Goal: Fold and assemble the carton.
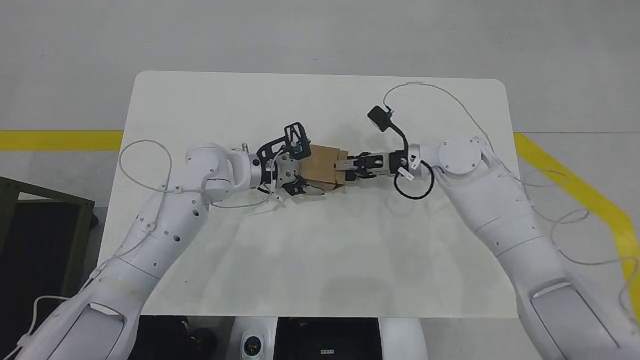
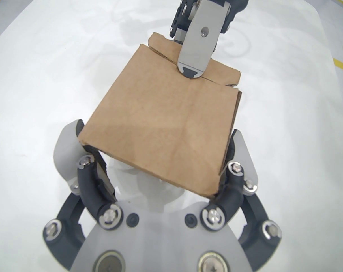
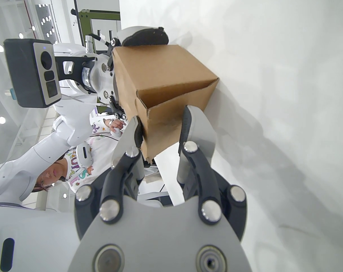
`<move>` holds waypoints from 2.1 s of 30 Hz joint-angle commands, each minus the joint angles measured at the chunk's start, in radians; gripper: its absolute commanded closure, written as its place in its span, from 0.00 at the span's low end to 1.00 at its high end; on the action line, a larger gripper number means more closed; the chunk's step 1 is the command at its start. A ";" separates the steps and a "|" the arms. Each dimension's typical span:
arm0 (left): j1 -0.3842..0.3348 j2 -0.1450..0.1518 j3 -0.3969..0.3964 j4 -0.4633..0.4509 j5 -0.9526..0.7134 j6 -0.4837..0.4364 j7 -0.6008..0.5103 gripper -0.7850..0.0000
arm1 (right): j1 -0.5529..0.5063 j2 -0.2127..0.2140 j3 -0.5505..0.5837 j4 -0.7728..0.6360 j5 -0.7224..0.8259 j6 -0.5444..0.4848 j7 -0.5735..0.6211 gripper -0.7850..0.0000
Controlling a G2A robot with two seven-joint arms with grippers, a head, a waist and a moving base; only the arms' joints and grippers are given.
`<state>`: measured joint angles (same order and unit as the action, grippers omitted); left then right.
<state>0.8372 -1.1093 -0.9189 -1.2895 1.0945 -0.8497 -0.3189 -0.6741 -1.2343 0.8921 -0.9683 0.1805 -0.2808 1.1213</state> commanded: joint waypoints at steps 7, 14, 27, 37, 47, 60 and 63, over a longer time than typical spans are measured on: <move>0.002 0.000 -0.003 -0.003 -0.003 -0.001 -0.005 0.00 | -0.022 0.010 0.028 -0.020 0.005 -0.002 -0.005 0.66; 0.003 -0.001 -0.003 -0.005 -0.004 0.002 -0.008 0.00 | -0.042 0.016 0.048 -0.044 0.027 -0.005 -0.002 0.66; 0.014 0.004 -0.017 -0.004 0.004 -0.004 -0.010 0.00 | -0.090 0.018 0.078 -0.059 0.132 -0.030 0.012 0.66; 0.020 0.005 -0.022 -0.008 0.003 -0.005 -0.015 0.00 | -0.097 0.014 0.074 -0.043 0.149 -0.037 0.016 0.71; 0.023 0.006 -0.024 -0.009 0.004 -0.006 -0.016 0.00 | -0.077 0.011 0.054 -0.035 0.092 -0.018 0.022 0.78; 0.025 0.006 -0.027 -0.013 0.000 -0.004 -0.021 0.00 | -0.031 0.004 0.019 -0.046 0.008 0.017 0.019 0.77; 0.025 0.006 -0.027 -0.015 0.001 -0.003 -0.020 0.00 | -0.021 0.000 0.012 -0.051 0.008 0.020 0.020 0.77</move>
<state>0.8623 -1.1032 -0.9461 -1.3037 1.0949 -0.8527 -0.3395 -0.6983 -1.2335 0.9061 -1.0175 0.1870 -0.2615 1.1403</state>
